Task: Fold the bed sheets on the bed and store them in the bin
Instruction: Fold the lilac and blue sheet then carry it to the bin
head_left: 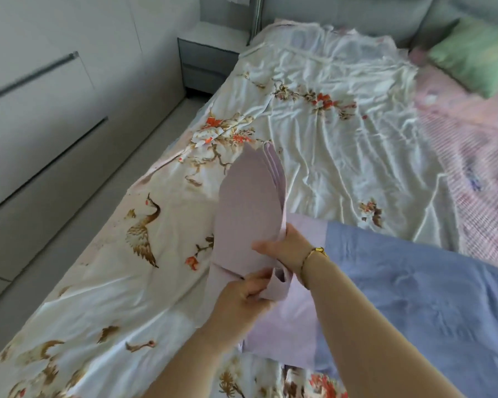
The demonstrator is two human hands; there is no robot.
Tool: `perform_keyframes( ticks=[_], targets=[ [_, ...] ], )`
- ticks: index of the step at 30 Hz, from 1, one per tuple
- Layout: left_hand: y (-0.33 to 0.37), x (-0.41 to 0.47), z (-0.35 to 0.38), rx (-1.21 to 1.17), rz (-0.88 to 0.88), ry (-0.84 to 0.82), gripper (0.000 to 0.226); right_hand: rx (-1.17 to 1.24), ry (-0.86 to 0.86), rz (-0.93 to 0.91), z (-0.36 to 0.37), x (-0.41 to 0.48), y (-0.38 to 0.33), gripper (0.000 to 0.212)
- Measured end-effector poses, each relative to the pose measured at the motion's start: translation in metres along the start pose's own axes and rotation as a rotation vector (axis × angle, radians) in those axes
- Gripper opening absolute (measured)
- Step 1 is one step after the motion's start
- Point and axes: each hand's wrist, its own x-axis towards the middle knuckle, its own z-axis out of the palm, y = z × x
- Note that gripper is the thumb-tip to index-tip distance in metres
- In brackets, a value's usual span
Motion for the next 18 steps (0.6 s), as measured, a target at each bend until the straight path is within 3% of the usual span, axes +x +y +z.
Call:
perform_keyframes(
  ticks=[2, 5, 10, 14, 18],
  targets=[
    [0.0, -0.001, 0.023, 0.073, -0.02, -0.094, 0.041, -0.26, 0.116, 0.033, -0.024, -0.007, 0.015, 0.042],
    [-0.009, -0.003, 0.041, 0.189, -0.009, -0.158, 0.041, -0.233, 0.203, 0.133, -0.054, -0.02, 0.047, 0.036],
    [-0.034, -0.006, 0.061, 0.421, -0.069, 0.02, 0.051, -0.253, 0.283, 0.171, -0.117, -0.046, 0.106, 0.036],
    [-0.053, -0.002, 0.104, 0.728, -0.192, 0.004, 0.104, -0.111, 0.341, 0.09, -0.179, -0.071, 0.141, 0.037],
    [-0.047, 0.008, 0.177, 0.817, -0.118, 0.072, 0.072, -0.046, 0.4, -0.066, -0.26, -0.111, 0.176, 0.032]
  ],
)
